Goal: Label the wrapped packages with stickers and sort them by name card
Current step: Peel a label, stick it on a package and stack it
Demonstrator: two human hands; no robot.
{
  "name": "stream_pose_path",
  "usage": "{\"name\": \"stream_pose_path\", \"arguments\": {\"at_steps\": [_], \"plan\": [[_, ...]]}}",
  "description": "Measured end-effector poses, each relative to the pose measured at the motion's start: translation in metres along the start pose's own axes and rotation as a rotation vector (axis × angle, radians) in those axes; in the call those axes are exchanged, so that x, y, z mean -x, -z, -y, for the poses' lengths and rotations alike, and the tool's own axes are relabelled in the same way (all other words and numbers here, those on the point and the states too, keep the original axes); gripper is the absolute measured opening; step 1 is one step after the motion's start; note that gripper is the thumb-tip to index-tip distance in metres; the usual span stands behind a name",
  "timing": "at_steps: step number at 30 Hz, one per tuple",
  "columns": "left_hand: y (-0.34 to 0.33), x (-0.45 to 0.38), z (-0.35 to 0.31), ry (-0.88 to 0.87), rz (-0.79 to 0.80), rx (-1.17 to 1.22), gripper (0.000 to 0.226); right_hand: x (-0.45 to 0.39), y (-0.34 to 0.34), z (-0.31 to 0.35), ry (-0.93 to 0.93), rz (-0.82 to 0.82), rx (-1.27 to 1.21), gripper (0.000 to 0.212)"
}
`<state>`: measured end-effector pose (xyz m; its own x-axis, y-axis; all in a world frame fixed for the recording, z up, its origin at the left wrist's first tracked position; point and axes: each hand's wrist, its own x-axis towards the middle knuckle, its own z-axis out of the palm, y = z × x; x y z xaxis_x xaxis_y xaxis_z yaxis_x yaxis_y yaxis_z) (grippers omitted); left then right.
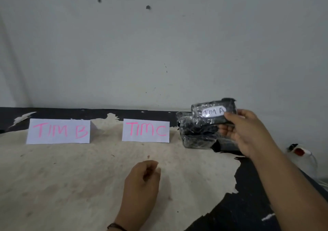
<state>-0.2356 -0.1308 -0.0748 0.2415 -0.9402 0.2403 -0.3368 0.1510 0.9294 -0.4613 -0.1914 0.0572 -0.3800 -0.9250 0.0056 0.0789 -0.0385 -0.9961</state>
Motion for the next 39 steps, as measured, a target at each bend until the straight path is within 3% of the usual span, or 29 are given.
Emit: {"name": "stream_pose_path", "arguments": {"at_steps": [5,12,17,20,24,30,32,36,39], "plan": [[0.002,-0.004,0.003,0.054,0.001,0.093,0.010,-0.037,-0.024,0.003,0.043,-0.073,0.186,0.029],[0.000,-0.006,0.006,0.074,0.008,0.120,0.009,-0.017,-0.009,-0.022,-0.260,0.246,0.419,0.006],[0.001,-0.005,0.004,0.048,0.012,0.106,0.011,-0.004,0.007,-0.057,-0.383,0.124,0.430,0.018],[0.002,-0.004,0.002,0.038,0.006,0.092,0.011,0.001,0.009,-0.067,-0.292,-0.006,0.428,0.039],[0.004,-0.003,-0.003,0.041,-0.019,0.079,0.011,0.019,0.010,-0.069,-0.117,-0.159,0.694,0.059],[0.011,0.004,-0.011,0.075,0.001,0.162,0.011,0.062,0.003,-0.074,0.056,-0.111,0.797,0.056],[0.005,0.005,-0.015,0.112,0.116,0.232,0.008,0.073,0.005,-0.073,0.080,-0.118,0.809,0.058],[0.035,0.026,-0.021,0.040,0.380,0.137,0.025,0.111,-0.014,-0.066,0.190,-0.086,0.850,0.061],[0.069,0.038,-0.022,-0.085,0.283,-0.042,0.032,0.139,-0.042,-0.062,0.271,-0.027,0.798,0.061]]}}
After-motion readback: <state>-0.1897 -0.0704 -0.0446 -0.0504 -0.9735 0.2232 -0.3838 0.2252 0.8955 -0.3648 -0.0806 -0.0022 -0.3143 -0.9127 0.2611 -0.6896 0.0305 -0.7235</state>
